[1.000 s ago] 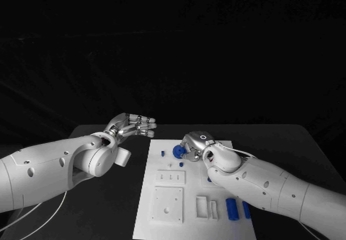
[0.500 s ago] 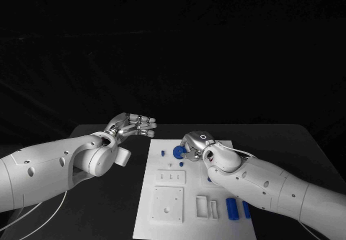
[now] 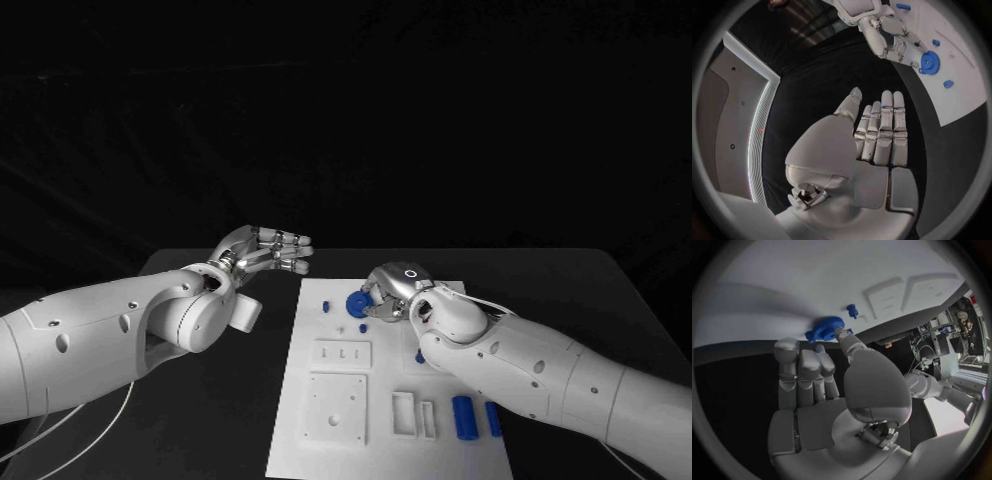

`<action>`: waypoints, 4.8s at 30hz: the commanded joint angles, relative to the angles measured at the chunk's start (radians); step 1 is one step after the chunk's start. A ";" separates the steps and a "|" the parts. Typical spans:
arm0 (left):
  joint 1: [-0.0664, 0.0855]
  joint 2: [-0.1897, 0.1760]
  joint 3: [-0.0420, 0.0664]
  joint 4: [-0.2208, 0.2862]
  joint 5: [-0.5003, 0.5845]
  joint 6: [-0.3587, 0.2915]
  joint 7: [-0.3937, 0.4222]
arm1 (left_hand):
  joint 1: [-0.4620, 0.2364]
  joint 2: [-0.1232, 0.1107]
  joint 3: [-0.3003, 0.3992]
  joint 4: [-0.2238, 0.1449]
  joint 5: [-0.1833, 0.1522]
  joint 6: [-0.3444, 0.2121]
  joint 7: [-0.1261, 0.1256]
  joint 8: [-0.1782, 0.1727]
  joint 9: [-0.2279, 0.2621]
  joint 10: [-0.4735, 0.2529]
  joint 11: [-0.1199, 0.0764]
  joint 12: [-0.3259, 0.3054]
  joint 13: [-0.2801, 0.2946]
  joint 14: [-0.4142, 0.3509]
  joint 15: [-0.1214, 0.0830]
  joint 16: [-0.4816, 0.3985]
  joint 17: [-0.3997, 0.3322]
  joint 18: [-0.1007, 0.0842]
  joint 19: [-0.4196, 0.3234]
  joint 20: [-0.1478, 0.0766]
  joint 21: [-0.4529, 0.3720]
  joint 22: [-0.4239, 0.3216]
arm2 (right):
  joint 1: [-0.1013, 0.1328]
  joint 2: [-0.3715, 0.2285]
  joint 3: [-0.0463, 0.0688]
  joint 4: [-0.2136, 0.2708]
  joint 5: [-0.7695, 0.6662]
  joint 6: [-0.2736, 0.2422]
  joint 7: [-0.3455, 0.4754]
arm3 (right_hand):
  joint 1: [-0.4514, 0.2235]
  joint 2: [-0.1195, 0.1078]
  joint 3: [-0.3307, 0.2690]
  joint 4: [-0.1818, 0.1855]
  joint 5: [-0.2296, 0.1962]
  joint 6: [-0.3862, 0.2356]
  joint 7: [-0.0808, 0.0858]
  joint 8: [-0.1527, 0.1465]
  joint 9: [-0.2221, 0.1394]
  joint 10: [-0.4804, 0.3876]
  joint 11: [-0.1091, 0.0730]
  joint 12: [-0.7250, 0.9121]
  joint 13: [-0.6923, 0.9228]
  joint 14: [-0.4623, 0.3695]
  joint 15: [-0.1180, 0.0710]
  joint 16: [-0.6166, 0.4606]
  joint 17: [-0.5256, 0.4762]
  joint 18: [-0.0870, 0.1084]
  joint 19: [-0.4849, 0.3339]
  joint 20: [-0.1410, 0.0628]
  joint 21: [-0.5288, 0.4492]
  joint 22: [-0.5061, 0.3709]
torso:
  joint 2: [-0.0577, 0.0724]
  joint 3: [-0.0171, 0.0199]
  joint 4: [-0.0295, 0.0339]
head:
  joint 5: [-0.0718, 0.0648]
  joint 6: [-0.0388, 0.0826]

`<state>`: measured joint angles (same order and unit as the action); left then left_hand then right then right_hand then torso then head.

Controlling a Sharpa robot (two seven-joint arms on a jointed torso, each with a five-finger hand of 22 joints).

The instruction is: Assemble the parts on the task board

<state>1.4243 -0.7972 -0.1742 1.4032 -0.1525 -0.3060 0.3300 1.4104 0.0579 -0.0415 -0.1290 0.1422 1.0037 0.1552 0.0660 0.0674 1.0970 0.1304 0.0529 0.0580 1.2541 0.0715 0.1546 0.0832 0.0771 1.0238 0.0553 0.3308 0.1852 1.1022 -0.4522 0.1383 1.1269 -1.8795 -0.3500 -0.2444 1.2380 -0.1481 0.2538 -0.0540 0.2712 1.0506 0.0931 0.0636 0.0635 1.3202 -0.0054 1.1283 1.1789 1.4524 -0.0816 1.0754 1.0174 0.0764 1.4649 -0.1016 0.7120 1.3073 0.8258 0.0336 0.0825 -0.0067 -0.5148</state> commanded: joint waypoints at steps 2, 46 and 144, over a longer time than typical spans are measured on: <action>0.001 0.002 0.001 0.001 -0.004 0.015 0.005 | -0.006 -0.003 0.000 -0.006 0.003 -0.006 -0.002 -0.003 -0.001 -0.004 0.000 0.005 0.002 -0.001 0.006 0.001 -0.001 -0.009 -0.003 0.005 0.005 -0.001 | 0.000 0.000 0.000 -0.003 0.059 0.043 0.038 | -0.012 0.009 0.007 -0.006 0.030 -0.010 -0.003 -0.002 -0.002 -0.009 -0.005 -0.004 -0.001 -0.005 -0.004 -0.004 -0.001 0.001 0.055 -0.003 -0.008 0.077 | 0.001 -0.0013 0.0019 | 0.001 0.001; 0.000 -0.005 0.000 -0.005 -0.004 0.016 0.006 | -0.006 -0.003 0.000 -0.004 0.003 -0.007 -0.001 -0.003 -0.001 -0.007 0.000 0.005 0.002 -0.002 0.007 0.001 -0.001 -0.008 -0.002 0.005 0.005 -0.004 | -0.002 -0.100 0.018 0.080 0.168 -0.067 0.083 | -0.218 0.073 0.660 -0.222 0.238 -0.033 0.006 -0.002 -0.002 -0.021 -0.018 -0.007 0.010 -0.009 -0.014 -0.005 0.023 0.014 0.023 -0.014 0.102 0.085 | -0.001 0.0016 -0.0043 | -0.006 0.006; -0.013 -0.016 -0.001 -0.020 -0.022 0.056 0.020 | -0.007 -0.001 -0.002 -0.014 0.002 -0.004 -0.002 -0.003 -0.001 0.005 -0.002 0.005 0.002 -0.002 0.006 -0.001 -0.002 -0.010 -0.004 0.004 0.005 -0.007 | -0.082 -0.235 0.099 -0.208 0.546 0.107 0.478 | 0.023 0.202 -0.109 -0.230 -0.080 0.025 0.005 -0.002 -0.002 -0.044 0.003 -0.011 -0.026 -0.008 0.004 -0.025 0.034 0.006 0.046 0.004 -0.104 0.071 | -0.013 0.0241 -0.0286 | -0.053 -0.011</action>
<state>1.4108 -0.8152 -0.1758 1.3822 -0.1709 -0.2661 0.3411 1.4104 0.0579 -0.0444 -0.1371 0.1422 1.0037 0.1552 0.0660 0.0674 1.1059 0.1285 0.0529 0.0583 1.2541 0.0715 0.1545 0.0825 0.0771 1.0238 0.0553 0.3308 0.1782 1.0247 -0.6873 0.2391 0.9227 -1.3187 -0.2490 0.2412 1.2573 0.0438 0.1338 -0.2839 0.2026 1.0712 0.0984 0.0617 0.0610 1.2759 -0.0001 1.1115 1.1518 1.4381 -0.0751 1.0447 1.0498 0.0839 1.4649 -0.0909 0.6044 1.3073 0.8127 0.0575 0.0538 -0.0585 -0.5252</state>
